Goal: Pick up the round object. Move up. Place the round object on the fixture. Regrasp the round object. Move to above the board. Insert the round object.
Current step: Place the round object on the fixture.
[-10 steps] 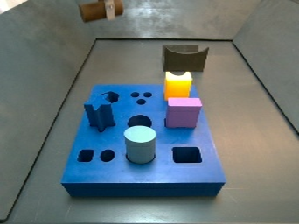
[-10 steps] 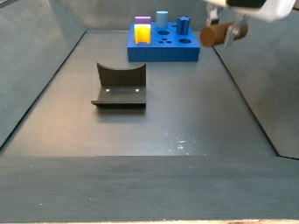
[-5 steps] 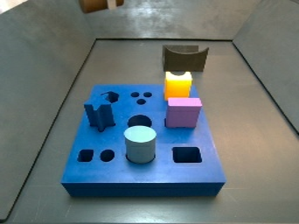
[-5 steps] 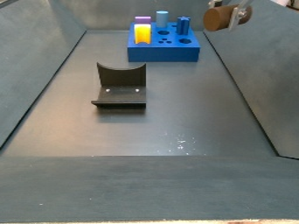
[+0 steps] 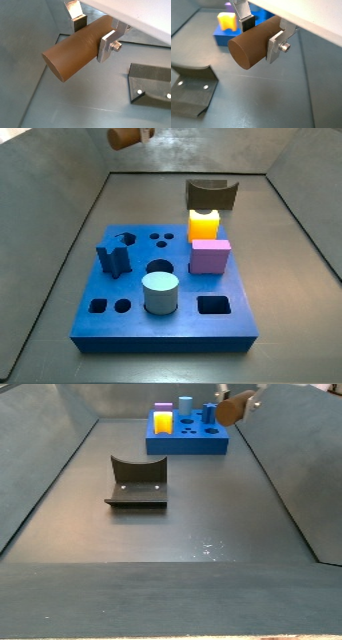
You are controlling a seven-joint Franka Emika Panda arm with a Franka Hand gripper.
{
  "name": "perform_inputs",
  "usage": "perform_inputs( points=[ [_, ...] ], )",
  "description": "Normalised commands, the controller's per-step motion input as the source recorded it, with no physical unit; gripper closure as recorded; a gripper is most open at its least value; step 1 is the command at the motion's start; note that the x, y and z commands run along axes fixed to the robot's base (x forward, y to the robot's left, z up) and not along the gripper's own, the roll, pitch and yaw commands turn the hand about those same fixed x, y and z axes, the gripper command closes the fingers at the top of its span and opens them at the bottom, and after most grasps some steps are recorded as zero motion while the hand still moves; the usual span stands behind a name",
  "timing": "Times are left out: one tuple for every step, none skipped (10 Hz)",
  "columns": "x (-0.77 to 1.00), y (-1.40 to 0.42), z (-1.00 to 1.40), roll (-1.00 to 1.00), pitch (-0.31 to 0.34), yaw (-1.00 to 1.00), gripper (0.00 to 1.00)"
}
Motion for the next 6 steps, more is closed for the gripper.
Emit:
perform_inputs(
  points=[
    [1.00, -0.05, -0.11, 0.06, 0.008, 1.00, 1.00],
    [1.00, -0.05, -0.10, 0.07, 0.009, 1.00, 1.00],
    [1.00, -0.05, -0.10, 0.08, 0.011, 1.00, 1.00],
    [1.00, -0.04, -0.10, 0.09, 0.014, 1.00, 1.00],
    [1.00, -0.04, -0.09, 0.10, 0.020, 1.00, 1.00],
    [1.00, -0.04, -0.09, 0.12, 0.025, 1.00, 1.00]
  ],
)
